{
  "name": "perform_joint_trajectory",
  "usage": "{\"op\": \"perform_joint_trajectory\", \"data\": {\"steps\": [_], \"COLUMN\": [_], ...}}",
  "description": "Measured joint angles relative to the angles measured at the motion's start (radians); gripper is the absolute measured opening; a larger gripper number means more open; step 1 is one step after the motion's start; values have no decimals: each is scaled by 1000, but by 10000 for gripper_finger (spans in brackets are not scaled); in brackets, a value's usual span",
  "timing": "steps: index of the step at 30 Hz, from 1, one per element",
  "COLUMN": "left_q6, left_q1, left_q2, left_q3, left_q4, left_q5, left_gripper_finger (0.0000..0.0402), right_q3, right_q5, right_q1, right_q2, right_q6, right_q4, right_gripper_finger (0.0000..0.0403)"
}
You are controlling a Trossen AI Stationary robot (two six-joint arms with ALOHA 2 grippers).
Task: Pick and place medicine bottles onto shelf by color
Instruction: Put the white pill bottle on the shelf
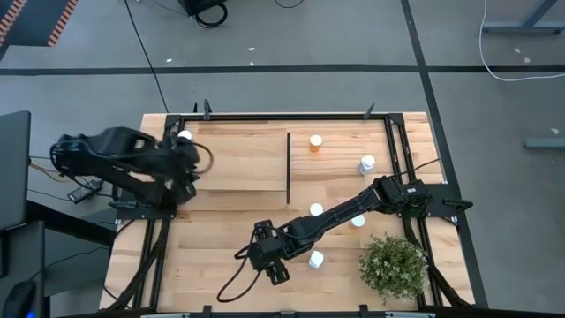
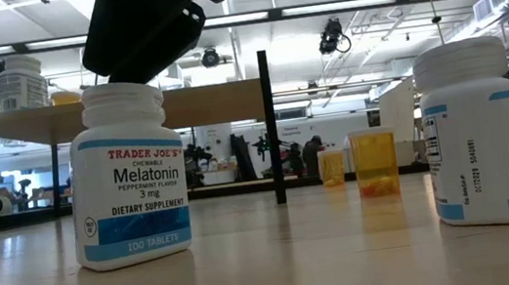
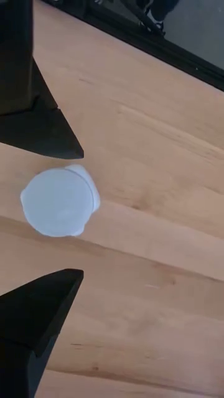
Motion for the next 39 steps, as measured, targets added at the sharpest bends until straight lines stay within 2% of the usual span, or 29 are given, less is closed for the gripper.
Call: {"op": "perform_joint_trajectory", "data": {"steps": [8,15,18,22,31,39], "left_q6": [247,408,428,443,485,478], "left_q1": [30,123,150,172,209,248], "left_q2": [153,105,50,18,17,17], "left_q3": [-9,-160,-212,-218,-223,-302], "left_q4": [5,-3,-5,3,0,-2], "left_q5": [-3,30,46,53,80,79], "left_gripper_finger": [151,139,137,139,139,135], "right_q3": [0,0,0,0,0,0], "right_q5": [6,6,6,6,6,6], "right_q1": [0,0,1,3,2,2], "right_q2": [0,-1,-1,-1,-1,-1], "right_q6": [5,83,114,137,129,151], "right_q4": [0,-1,0,0,0,0], "right_gripper_finger": [310,310,310,310,310,310]}}
